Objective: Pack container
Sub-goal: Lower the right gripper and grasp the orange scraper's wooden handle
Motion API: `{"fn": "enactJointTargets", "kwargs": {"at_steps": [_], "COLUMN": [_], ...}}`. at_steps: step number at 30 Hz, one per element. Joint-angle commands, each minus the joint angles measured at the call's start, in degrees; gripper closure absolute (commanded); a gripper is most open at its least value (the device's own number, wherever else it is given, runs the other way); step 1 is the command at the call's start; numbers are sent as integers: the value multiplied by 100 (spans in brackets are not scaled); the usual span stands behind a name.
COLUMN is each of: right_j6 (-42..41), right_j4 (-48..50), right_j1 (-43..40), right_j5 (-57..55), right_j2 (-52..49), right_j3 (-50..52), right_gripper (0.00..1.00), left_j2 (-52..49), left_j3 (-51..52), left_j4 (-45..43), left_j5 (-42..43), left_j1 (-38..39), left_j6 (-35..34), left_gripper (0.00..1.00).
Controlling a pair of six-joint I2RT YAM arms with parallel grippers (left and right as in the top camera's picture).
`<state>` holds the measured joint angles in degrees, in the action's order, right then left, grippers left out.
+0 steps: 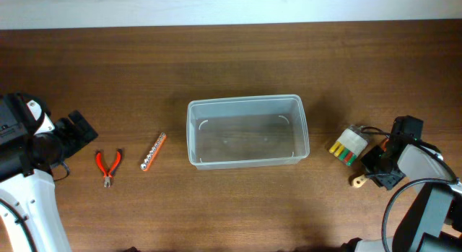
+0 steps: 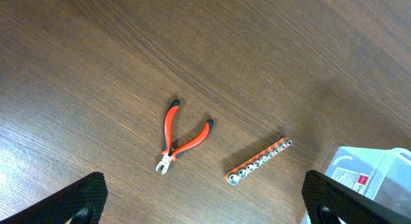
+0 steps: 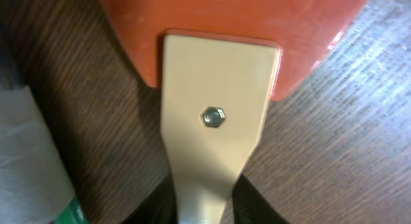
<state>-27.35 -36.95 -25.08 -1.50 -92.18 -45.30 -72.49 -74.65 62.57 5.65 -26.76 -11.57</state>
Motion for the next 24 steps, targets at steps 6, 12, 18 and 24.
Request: {"fn": "enactJointTargets", "kwargs": {"at_steps": [6, 12, 18, 24], "right_j6": [-59, -59, -55, 302], "right_j4": [66, 81, -26, -914], "right_j1": [63, 63, 63, 63], "right_j5": [446, 448, 442, 227], "right_j2": [-216, -214, -120, 304], "right_j3": [249, 247, 85, -728], "right_gripper": [95, 96, 96, 96], "left_j2": [50, 50, 50, 50], "left_j3": [4, 4, 4, 4], "left_j4": [2, 2, 4, 4], "left_j5": [57, 55, -85, -92], "left_j1": [2, 2, 2, 2], "left_j6": [98, 98, 118, 208], "left_gripper": [1, 1, 1, 1]}}
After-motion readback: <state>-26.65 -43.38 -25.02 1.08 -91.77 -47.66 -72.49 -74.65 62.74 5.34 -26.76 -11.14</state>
